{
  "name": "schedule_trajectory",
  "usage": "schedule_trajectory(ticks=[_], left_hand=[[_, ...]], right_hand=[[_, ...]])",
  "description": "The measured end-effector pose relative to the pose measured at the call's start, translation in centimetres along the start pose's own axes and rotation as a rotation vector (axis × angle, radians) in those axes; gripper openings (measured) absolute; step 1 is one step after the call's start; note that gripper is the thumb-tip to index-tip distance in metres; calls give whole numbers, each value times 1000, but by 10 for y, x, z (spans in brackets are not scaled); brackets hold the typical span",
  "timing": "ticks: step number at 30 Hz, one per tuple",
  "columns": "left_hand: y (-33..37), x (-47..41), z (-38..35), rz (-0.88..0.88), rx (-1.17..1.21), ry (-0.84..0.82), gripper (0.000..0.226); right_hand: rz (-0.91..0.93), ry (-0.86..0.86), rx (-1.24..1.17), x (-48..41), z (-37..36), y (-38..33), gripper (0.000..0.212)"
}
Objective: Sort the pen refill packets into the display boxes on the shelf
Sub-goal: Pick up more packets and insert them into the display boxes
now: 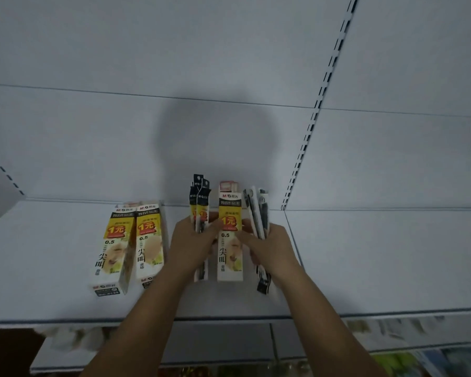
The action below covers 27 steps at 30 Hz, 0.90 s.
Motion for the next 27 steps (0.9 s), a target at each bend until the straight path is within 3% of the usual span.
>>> schedule_trajectory(ticks=[7,16,27], left_hand=[[19,-2,-9,45,210,45,19],[45,5,-25,-84,153,-23,25],[37,11,-4,-72,158,23,40]], right_hand=[[108,-2,-61,10,12,-21,21],[201,35,-88,6,32,-29,25],[199,17,-45,3,20,-22,24]])
Point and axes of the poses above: each hand's wrist, its own x-axis away from the middle knuckle, its own z-axis out of the back of the hand, y = z × x, the point moved 8 cm from there along -x, towards the middle knuckle, and after that the axes turned 9 degrees about y, right-handed, at the moved point
